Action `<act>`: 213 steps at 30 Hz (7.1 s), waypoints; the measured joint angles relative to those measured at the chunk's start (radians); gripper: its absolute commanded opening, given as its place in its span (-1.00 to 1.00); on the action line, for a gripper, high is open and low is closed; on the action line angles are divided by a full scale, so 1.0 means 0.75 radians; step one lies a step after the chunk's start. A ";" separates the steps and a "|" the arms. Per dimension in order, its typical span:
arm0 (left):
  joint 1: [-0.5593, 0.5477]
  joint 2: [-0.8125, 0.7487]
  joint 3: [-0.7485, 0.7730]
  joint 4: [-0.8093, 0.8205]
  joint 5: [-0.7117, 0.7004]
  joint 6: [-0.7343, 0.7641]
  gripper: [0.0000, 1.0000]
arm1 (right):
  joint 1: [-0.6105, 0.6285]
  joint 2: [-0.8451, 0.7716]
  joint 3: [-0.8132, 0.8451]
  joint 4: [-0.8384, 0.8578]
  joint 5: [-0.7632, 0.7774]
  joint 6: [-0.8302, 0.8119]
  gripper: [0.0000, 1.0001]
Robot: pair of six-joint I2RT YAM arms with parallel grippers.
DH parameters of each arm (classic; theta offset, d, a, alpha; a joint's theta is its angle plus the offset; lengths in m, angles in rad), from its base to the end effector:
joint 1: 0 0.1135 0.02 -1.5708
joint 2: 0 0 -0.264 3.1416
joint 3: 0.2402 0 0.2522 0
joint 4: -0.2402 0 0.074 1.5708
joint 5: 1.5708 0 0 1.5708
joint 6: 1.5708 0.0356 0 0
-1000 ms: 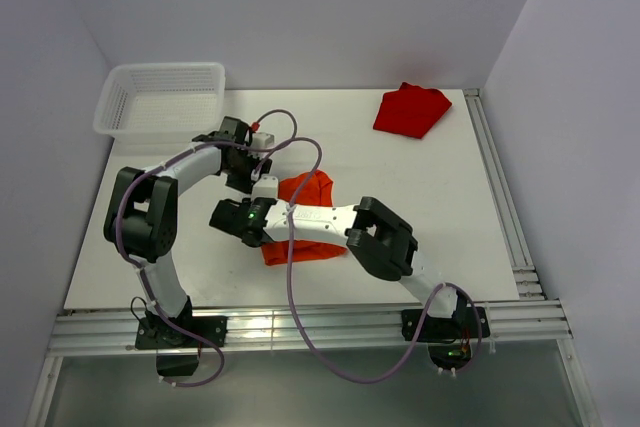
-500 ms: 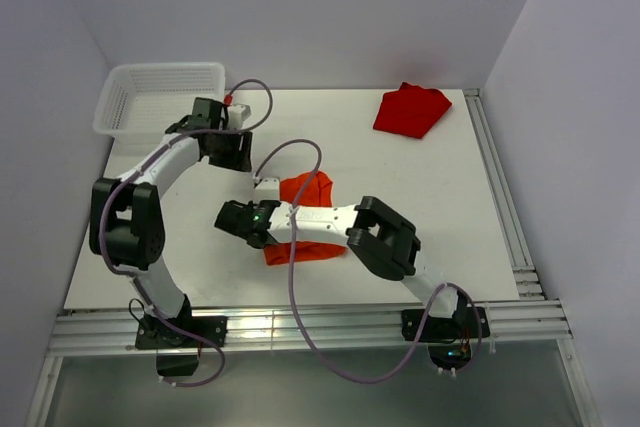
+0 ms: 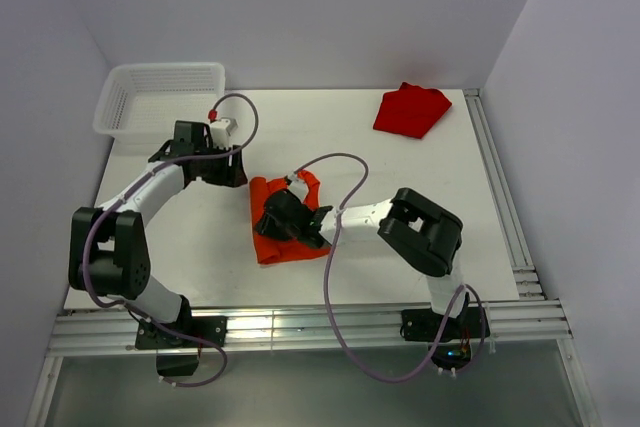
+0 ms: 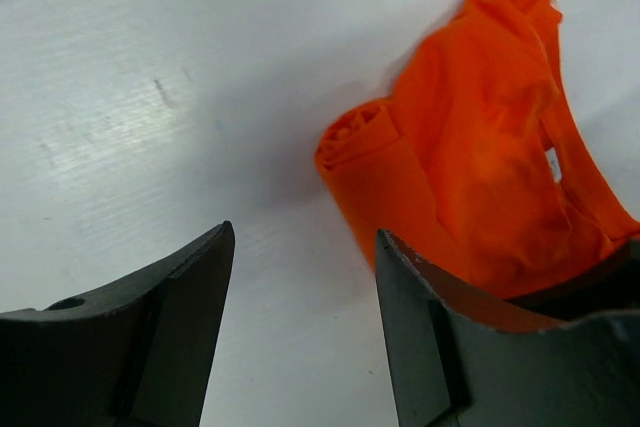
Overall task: Roll the t-shirts
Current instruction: Roll the tshirt
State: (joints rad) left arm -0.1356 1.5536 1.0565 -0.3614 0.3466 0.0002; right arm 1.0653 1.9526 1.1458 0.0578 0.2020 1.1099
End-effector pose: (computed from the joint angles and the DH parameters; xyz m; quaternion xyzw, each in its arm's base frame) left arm 0.3250 -0.0565 0.2320 0.1226 0.9170 -0.1845 0.3317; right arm 0.2052 0.3560 0.1490 0.0606 0.9110 0.3090 0.2665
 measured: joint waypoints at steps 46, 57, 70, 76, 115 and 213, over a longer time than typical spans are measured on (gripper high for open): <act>-0.272 0.219 -0.056 0.116 -0.203 -0.005 0.09 | -0.017 -0.205 -0.219 0.148 0.104 0.271 0.03; -0.273 0.219 -0.055 0.116 -0.204 -0.007 0.09 | 0.104 -0.071 0.311 -0.329 0.331 0.075 -0.06; -0.273 0.219 -0.055 0.122 -0.213 -0.016 0.16 | 0.143 0.158 0.565 -0.713 0.463 0.043 -0.03; -0.273 0.202 -0.056 0.125 -0.255 -0.015 0.22 | 0.155 0.216 0.654 -0.823 0.511 0.049 0.05; -0.126 0.110 0.208 -0.073 -0.179 0.009 0.25 | 0.140 0.434 0.904 -1.181 0.611 -0.203 0.05; -0.224 0.369 0.192 -0.128 -0.100 0.053 0.20 | 0.116 0.125 0.632 -0.697 0.456 -0.058 0.02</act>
State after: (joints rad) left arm -0.3038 1.8301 1.2003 -0.4576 0.2714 0.0399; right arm 1.1522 2.0460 1.6199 -0.4648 0.5442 1.0664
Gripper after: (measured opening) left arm 0.595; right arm 0.501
